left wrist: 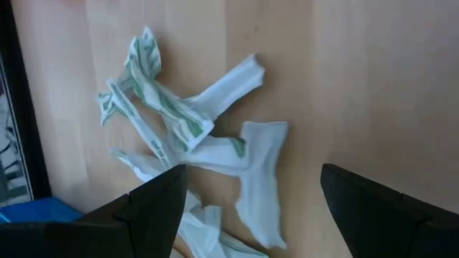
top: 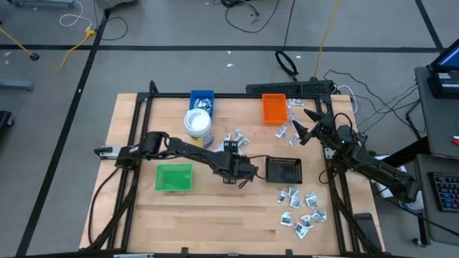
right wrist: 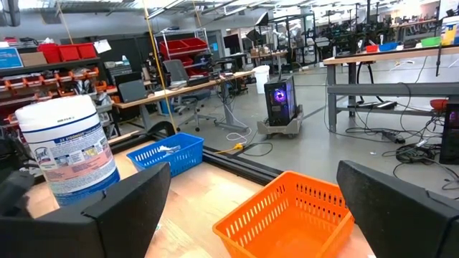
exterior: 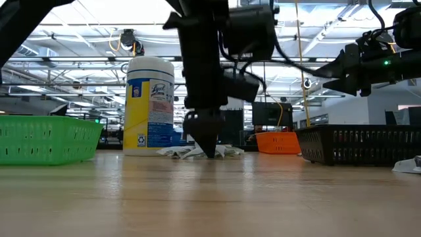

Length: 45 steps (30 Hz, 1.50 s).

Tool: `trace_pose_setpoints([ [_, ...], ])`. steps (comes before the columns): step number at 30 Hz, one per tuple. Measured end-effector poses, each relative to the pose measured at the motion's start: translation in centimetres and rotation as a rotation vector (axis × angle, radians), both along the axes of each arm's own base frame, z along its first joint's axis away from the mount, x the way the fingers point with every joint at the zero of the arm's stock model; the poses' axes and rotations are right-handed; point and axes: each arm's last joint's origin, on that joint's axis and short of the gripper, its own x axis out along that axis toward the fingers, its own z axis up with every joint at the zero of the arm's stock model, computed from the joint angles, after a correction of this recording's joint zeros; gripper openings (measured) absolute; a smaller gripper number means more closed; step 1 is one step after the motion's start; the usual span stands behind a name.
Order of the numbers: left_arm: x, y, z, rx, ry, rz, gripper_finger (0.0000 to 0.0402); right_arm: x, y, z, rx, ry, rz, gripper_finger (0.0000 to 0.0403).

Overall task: Pick & Place First Aid Supplies
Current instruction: Put the green bandage pack into the green bin

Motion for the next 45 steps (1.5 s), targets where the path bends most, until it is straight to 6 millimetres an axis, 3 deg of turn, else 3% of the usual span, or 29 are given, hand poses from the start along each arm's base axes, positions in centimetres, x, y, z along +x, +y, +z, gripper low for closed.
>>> trace_pose_setpoints([
  [5, 0.1, 0.5, -0.5, -0.006, 0.012, 0.006, 0.0320, 0.0, 0.0, 0.0, 0.000, 0.000, 0.000, 0.0393],
  [8, 0.1, 0.4, -0.5, -0.029, 0.024, -0.012, 0.0293, 0.0, 0.0, 0.0, 0.000, 0.000, 0.000, 0.0393],
  [24, 0.0, 0.3, -0.6, -0.114, 0.045, -0.024, 0.0015, 0.0, 0.0, 0.0, 0.000, 0.000, 0.000, 0.0393],
  [31, -0.5, 0.3, 1.0, -0.112, 0.036, -0.001, 0.0020, 0.0, 0.0, 0.0, 0.000, 0.000, 0.000, 0.0393],
  [40, -2.2, 1.2, 7.4, -0.225, -0.078, 0.006, 0.0016, 0.0, 0.0, 0.0, 0.000, 0.000, 0.000, 0.0393],
  [45, -3.1, 1.9, 10.2, -0.463, -0.135, 0.000, 0.0006, 0.0, 0.0, 0.0, 0.000, 0.000, 0.000, 0.0393],
])
